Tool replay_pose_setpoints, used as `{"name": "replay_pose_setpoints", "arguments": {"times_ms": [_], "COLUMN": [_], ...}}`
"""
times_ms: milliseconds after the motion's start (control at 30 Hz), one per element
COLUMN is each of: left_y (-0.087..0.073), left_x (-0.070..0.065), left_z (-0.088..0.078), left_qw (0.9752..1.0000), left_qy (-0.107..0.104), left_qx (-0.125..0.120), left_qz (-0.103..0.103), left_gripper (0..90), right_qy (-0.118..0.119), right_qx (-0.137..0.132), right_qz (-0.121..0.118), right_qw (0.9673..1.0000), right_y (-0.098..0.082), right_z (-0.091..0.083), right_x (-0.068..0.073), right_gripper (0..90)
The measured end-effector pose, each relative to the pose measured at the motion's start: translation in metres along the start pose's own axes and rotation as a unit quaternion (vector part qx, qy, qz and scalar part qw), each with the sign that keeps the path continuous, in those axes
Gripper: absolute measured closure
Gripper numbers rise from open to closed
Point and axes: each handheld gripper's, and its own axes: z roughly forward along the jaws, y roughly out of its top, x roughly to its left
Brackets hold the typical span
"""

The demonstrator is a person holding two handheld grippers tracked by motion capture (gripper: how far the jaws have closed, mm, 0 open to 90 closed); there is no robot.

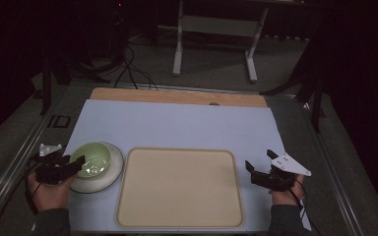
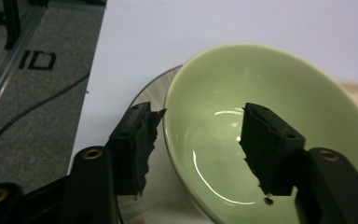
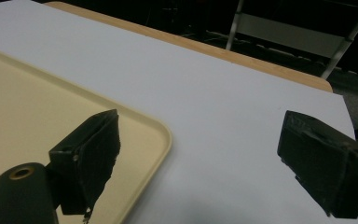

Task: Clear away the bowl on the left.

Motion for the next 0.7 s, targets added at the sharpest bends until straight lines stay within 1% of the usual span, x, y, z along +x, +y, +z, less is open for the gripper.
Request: {"name": "replay_pose_setpoints", "arguments": {"times_ms": [167,200,233,267,300,333,500,567,700], "left_y": [0.000,0.001,0.001,0.001,0.001,0.001,0.003,0.004,0.006], "left_x": [0.002,0.004,0.004,0.006,0.006,0.008,0.008,0.009,0.009], "left_z": [0.002,0.003,0.003,0.005,0.005,0.007,0.013,0.017,0.019], "left_qw": [0.9999,0.9998,0.9998,0.9996,0.9996,0.9994,0.9990,0.9986,0.9985], "left_qy": [-0.003,-0.004,-0.004,-0.006,-0.006,-0.008,0.002,0.004,0.006], "left_qx": [0.008,0.012,0.012,0.015,0.015,0.020,0.033,0.045,0.047], "left_qz": [-0.007,-0.013,-0.013,-0.023,-0.023,-0.027,-0.028,-0.028,-0.025], "left_gripper": [56.5,58.6,60.5,62.3,63.6,64.4,64.8,64.7,66.3], "right_qy": [0.000,0.001,0.001,0.001,0.001,0.001,0.000,0.001,0.000], "right_qx": [0.000,-0.001,-0.001,-0.001,-0.001,-0.001,-0.001,-0.001,0.000], "right_qz": [-0.001,-0.001,-0.002,-0.002,-0.002,-0.003,-0.002,-0.002,-0.003], "right_qw": [1.0000,1.0000,1.0000,1.0000,1.0000,1.0000,1.0000,1.0000,1.0000], "right_y": [0.000,0.000,0.000,0.000,0.000,0.000,0.000,0.000,0.000], "right_z": [0.000,0.000,0.000,0.000,0.000,0.000,0.000,0.000,0.000], "right_x": [0.000,0.000,0.000,0.000,0.000,0.000,0.000,0.000,0.000], "right_gripper": [12.5,12.5,12.5,12.5,12.5,12.5,12.5,12.5,12.5]}}
